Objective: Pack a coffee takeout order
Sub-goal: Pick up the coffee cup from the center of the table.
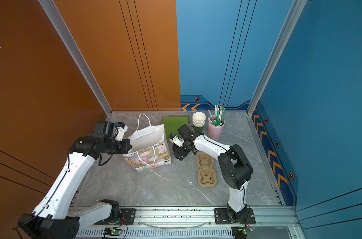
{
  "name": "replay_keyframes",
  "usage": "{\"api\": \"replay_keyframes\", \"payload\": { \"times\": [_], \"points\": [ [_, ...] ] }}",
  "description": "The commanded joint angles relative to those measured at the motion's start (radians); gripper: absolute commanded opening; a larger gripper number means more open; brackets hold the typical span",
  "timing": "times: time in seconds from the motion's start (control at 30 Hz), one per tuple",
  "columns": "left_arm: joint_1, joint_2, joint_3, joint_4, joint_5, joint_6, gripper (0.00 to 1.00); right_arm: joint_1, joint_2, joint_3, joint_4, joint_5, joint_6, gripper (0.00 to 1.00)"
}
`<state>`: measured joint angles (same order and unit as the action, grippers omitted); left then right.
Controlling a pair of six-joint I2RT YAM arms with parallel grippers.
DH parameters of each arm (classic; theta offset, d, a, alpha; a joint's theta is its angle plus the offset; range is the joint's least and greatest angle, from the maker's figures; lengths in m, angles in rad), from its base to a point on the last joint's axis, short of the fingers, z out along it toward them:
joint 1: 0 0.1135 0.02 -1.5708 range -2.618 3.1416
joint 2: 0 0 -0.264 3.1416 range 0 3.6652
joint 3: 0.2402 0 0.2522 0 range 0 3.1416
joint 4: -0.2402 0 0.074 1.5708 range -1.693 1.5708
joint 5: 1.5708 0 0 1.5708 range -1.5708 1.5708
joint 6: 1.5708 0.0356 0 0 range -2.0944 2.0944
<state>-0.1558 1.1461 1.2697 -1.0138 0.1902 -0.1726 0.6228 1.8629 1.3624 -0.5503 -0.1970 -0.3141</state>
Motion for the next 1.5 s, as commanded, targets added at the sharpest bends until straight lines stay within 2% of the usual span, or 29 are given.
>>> {"api": "replay_keyframes", "payload": {
  "times": [0.0, 0.57, 1.07, 1.47],
  "points": [
    [0.007, -0.008, -0.004, -0.024, 0.001, 0.011, 0.0, 0.005, -0.018, 0.038, -0.026, 0.016, 0.01, 1.0],
    [0.012, -0.011, -0.015, -0.024, -0.001, 0.013, 0.0, 0.006, 0.035, 0.094, -0.04, 0.01, 0.013, 1.0],
    [0.016, -0.018, -0.018, -0.024, 0.001, 0.013, 0.0, 0.009, 0.051, 0.107, -0.068, 0.014, 0.009, 0.9],
    [0.016, -0.017, -0.012, -0.024, 0.013, 0.011, 0.0, -0.003, -0.059, 0.101, -0.113, 0.019, 0.017, 0.9]
  ]
}}
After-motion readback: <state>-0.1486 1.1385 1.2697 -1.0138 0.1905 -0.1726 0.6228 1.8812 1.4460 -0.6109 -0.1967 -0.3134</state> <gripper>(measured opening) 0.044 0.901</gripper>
